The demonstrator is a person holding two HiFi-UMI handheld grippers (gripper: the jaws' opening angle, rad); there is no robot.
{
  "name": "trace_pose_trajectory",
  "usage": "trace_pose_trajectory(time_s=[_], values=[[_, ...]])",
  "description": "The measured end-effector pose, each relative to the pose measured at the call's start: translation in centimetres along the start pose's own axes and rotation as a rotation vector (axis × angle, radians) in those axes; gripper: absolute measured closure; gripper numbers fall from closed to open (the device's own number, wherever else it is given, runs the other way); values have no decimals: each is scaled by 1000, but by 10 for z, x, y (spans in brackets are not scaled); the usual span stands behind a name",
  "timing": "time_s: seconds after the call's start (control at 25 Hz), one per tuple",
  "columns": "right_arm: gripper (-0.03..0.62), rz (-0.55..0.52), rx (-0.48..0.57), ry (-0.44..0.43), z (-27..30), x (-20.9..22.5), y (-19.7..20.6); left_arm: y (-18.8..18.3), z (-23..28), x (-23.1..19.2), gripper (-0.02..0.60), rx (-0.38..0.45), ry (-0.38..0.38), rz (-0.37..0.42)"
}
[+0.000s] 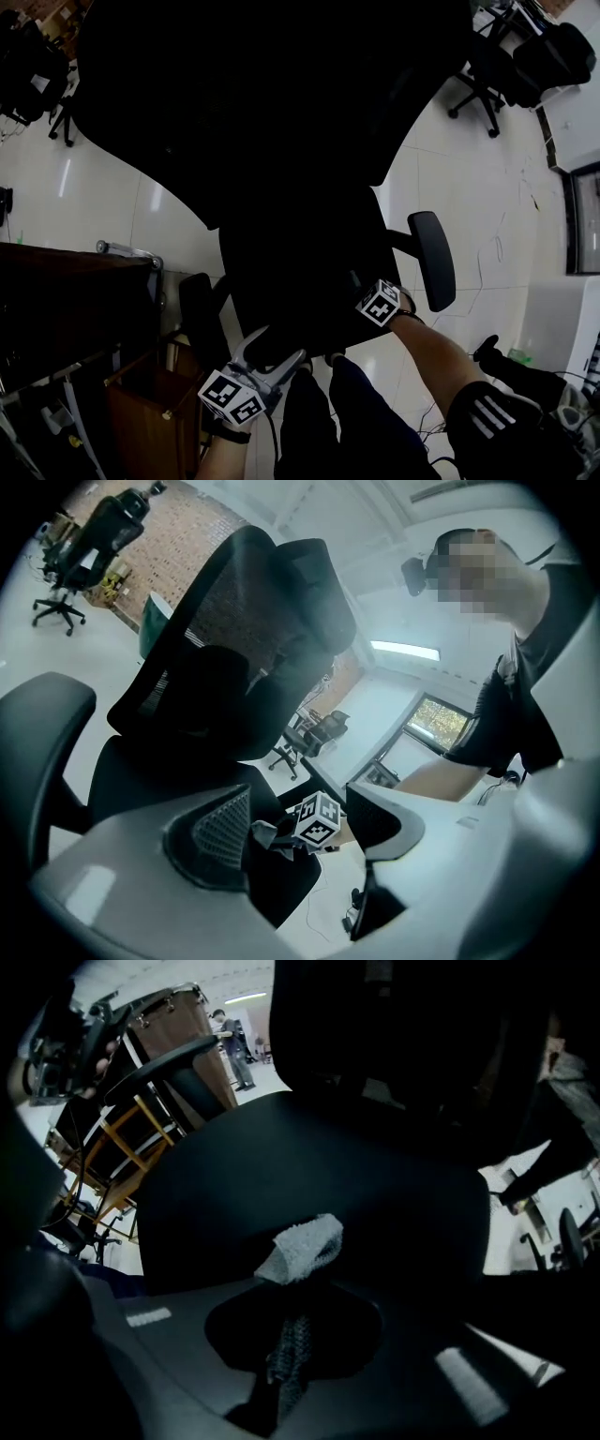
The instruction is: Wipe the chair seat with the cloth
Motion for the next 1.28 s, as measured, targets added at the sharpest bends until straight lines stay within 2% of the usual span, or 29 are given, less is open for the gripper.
trace_pose_trajectory(time_s=[0.2,0.32,0.6,0.76,0.88,1.08,1.28], values=[[565,56,-26,59,-20,21,19,2,11,6,238,-18,17,1],[565,67,27,18,-18,0,-2,5,4,4,238,-15,4,-4],[565,-65,172,-233,7,-142,-97,21,-35,-1,238,-37,-50,-13],[565,-148,195,-344,25,-219,-142,21,-64,-6,238,-21,-104,-22],[565,-175,173,-385,41,-251,-152,28,-81,-13,238,-15,-138,-36],[565,-155,115,-381,53,-242,-125,39,-82,-15,238,-26,-141,-54],[565,-151,44,-316,41,-183,-56,40,-58,-3,238,-31,-106,-60]])
Point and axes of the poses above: the fingertips, and each gripper's own axes: z forward along the fingers, x to its right, y out of its underside, the point moved 6 cm from there along -z, backward along the fingers, and after that the axes turned 1 degree about -x, right-handed, at the moved point
